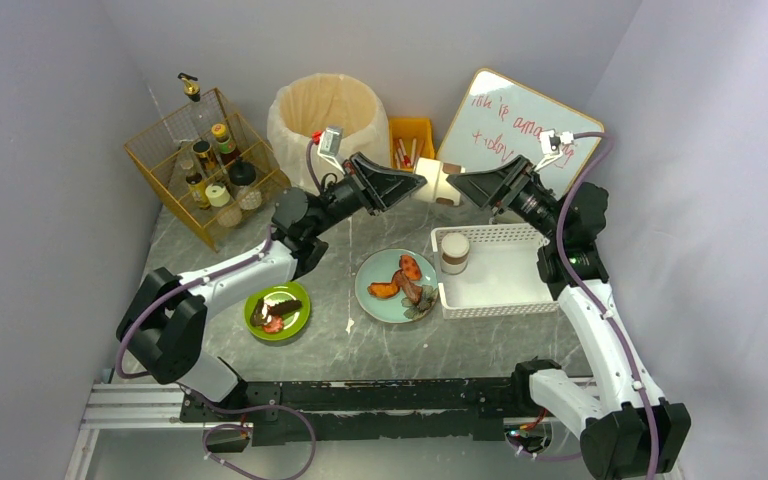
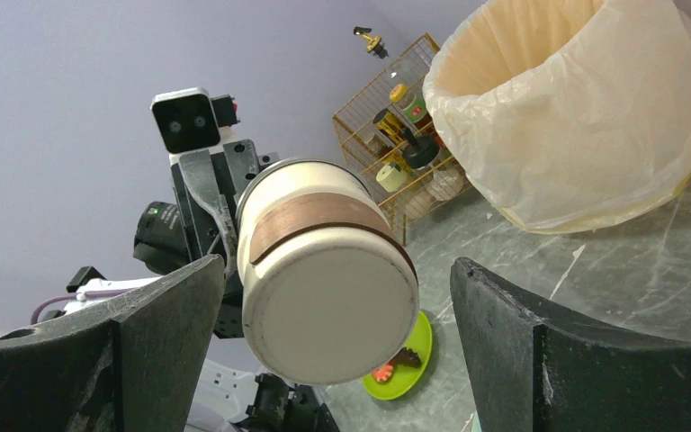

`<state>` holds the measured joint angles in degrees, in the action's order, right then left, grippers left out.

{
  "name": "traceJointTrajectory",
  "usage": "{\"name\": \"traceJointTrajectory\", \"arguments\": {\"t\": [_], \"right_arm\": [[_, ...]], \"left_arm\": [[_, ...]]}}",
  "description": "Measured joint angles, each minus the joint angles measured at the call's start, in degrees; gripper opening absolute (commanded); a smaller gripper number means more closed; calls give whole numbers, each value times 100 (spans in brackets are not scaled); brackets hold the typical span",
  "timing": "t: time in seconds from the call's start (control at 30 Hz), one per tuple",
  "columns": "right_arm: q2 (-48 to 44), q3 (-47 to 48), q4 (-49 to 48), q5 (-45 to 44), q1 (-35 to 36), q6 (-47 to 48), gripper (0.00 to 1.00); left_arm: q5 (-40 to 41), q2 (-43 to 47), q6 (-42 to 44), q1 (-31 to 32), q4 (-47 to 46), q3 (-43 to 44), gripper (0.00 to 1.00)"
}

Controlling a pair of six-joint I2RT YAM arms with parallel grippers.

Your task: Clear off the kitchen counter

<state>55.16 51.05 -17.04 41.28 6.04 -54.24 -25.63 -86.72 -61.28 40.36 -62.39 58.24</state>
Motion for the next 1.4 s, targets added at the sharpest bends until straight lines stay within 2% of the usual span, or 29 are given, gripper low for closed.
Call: {"name": "traceJointTrajectory", "arguments": {"t": [0.27,0.73,0.97,1.2,1.4], "right_arm": [[2,-92,-109,131,-2,-42,89],[39,-129,-575,568,-2,-153,91],[83,-129,-765,684,-2,-229,96],[92,-129,-922,732,-2,-278,92],[111,-129,-960,732,-2,-282,93]], "left_arm": [[-4,92,-13,-48,-44,-70,5],[-31,107,-463,-247,-525,-114,5],[-114,101,-566,-247,-597,-114,5],[-181,48,-597,-247,-599,-114,5],[-238,-70,-706,-247,-721,-114,5]]}}
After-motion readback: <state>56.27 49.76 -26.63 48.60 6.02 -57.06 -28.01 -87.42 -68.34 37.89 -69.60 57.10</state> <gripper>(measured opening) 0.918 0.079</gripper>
